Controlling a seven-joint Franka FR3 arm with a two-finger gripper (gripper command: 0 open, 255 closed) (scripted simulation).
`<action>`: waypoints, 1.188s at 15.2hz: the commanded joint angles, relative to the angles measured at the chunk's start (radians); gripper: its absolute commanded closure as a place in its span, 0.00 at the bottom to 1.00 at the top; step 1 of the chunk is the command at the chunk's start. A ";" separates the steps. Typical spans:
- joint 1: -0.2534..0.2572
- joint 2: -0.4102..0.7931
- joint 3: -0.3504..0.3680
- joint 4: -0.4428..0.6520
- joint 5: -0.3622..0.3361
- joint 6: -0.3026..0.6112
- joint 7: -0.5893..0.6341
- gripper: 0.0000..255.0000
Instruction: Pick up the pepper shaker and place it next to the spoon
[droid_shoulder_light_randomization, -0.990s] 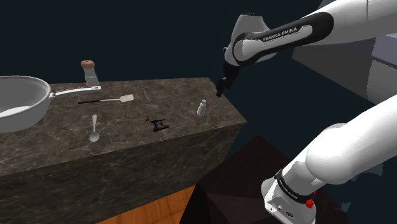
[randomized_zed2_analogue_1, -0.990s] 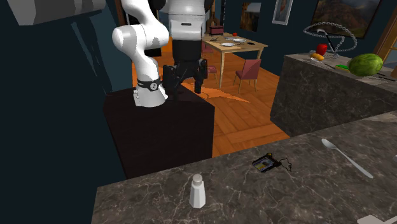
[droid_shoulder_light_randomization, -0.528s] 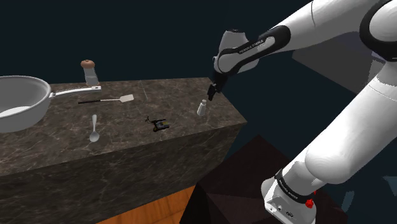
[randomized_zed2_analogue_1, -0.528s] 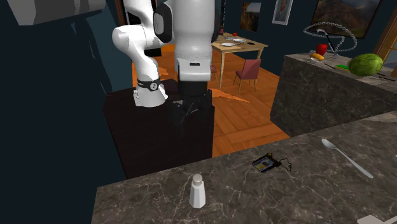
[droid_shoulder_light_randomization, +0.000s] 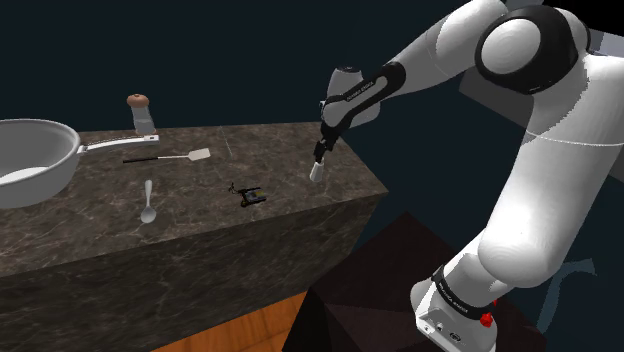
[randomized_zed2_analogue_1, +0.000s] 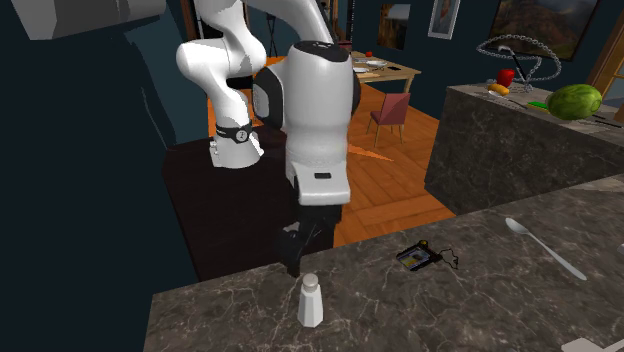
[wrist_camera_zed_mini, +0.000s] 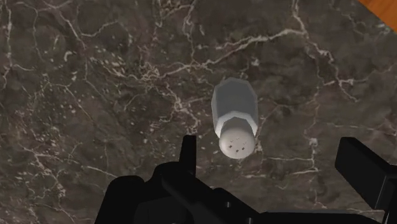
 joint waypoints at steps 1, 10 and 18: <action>-0.006 0.084 0.001 0.070 -0.001 0.017 -0.016 0.00; -0.011 0.172 -0.001 0.089 -0.003 0.087 -0.014 0.00; -0.011 0.173 -0.001 0.089 -0.003 0.087 -0.014 1.00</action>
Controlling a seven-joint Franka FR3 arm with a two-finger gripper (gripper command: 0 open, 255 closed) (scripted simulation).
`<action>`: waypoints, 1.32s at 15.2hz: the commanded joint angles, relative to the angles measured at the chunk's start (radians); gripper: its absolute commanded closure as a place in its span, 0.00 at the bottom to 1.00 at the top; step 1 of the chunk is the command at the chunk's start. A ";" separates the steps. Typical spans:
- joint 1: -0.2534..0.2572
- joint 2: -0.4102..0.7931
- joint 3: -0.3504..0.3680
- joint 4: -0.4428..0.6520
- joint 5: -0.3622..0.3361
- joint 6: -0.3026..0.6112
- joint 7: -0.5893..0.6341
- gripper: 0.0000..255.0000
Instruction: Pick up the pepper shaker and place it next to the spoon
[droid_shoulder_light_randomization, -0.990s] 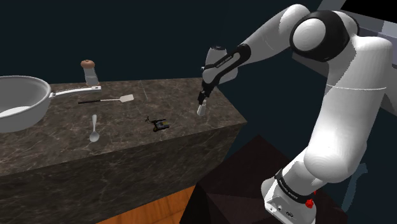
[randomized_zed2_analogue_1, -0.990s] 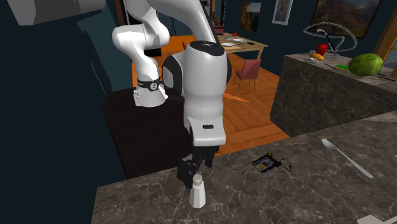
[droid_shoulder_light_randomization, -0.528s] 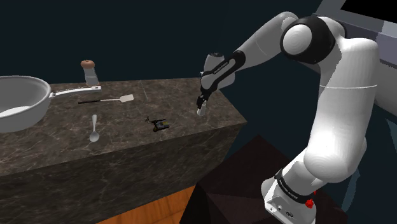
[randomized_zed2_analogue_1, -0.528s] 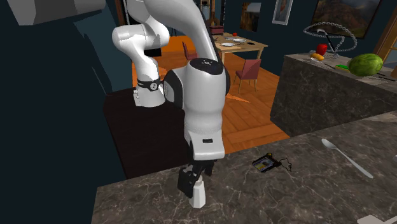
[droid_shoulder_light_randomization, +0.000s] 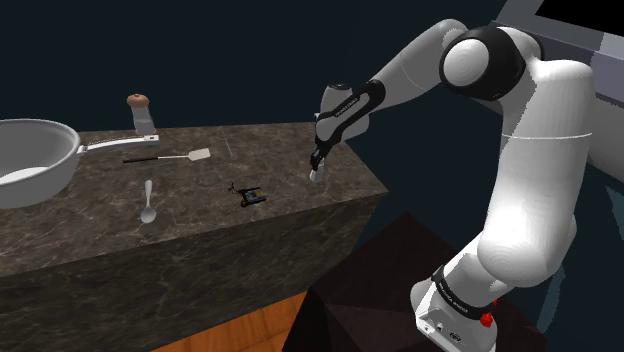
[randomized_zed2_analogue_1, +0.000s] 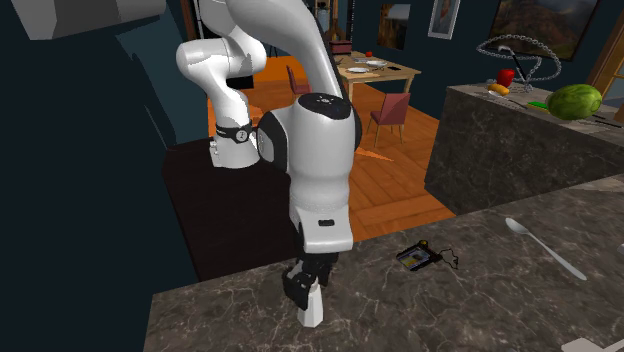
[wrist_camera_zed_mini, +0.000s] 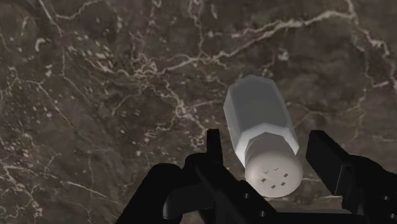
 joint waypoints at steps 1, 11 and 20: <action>0.000 0.000 0.000 0.000 0.000 0.000 0.000 1.00; 0.000 -0.023 0.001 -0.004 0.001 -0.019 -0.002 1.00; -0.001 -0.119 0.003 -0.009 0.005 -0.110 -0.012 1.00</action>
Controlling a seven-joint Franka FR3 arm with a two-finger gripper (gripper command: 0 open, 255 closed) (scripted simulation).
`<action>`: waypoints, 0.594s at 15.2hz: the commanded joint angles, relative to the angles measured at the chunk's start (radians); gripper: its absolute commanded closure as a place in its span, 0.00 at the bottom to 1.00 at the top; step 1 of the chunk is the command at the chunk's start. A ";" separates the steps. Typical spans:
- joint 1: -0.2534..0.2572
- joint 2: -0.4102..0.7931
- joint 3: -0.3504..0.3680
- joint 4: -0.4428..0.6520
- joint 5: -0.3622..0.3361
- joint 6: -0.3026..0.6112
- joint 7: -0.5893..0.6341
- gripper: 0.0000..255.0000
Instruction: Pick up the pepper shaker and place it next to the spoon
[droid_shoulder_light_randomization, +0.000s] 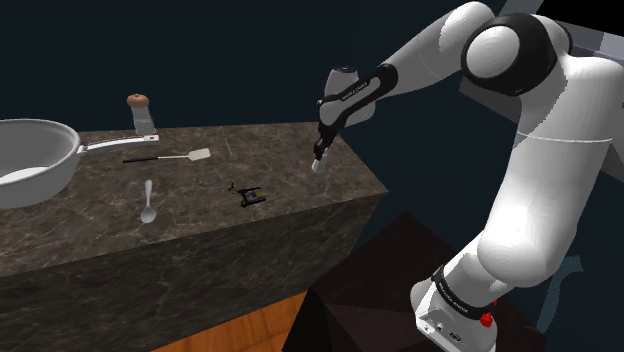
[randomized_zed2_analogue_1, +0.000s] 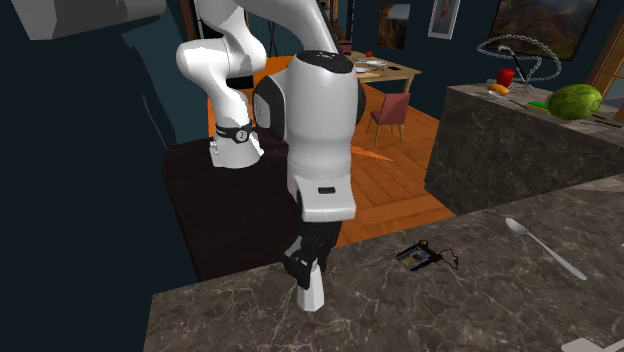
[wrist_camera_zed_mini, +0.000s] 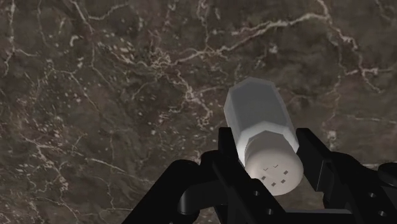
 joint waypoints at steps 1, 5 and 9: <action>0.001 -0.020 0.001 0.004 0.001 -0.023 -0.001 1.00; 0.001 -0.058 0.002 0.008 0.003 -0.066 -0.005 1.00; 0.001 -0.095 0.002 0.016 0.005 -0.111 -0.010 1.00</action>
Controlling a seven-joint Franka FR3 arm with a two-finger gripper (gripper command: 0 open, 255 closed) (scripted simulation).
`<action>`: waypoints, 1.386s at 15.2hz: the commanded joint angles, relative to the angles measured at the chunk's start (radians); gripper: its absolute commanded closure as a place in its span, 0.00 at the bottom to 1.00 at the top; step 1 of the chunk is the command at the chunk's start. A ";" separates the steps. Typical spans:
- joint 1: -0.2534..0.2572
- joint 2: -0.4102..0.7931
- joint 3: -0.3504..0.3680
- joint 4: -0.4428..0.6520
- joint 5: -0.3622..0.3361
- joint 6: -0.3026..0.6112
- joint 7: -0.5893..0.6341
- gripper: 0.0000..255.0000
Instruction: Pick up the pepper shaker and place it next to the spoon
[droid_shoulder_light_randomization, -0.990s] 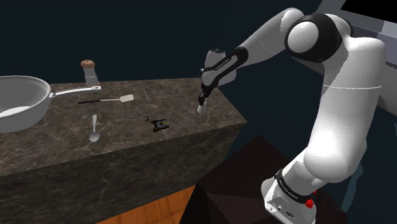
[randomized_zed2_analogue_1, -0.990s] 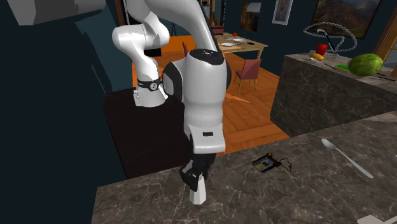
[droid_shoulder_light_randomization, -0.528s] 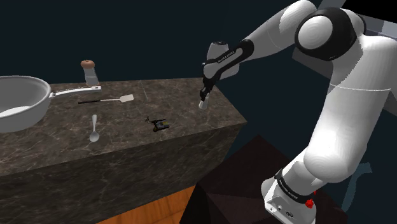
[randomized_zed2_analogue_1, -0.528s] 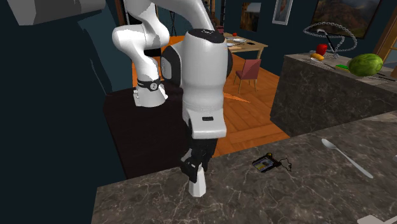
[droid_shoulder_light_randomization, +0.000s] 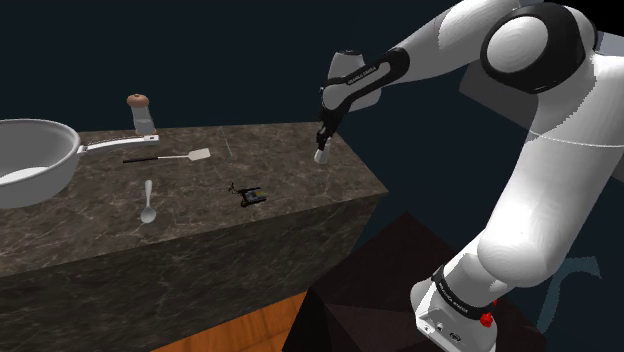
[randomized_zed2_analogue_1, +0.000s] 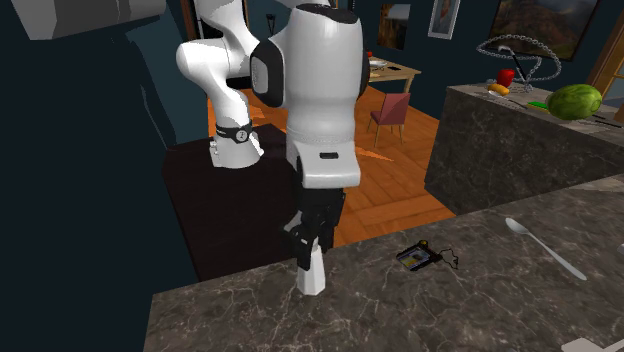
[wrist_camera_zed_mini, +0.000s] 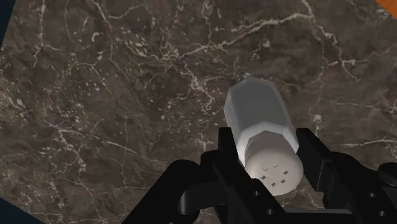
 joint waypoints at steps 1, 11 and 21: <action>0.000 -0.018 0.000 0.005 0.001 -0.023 -0.003 1.00; 0.001 -0.097 0.002 0.042 0.006 -0.139 -0.013 1.00; 0.087 -0.132 0.051 0.043 -0.015 -0.187 0.130 1.00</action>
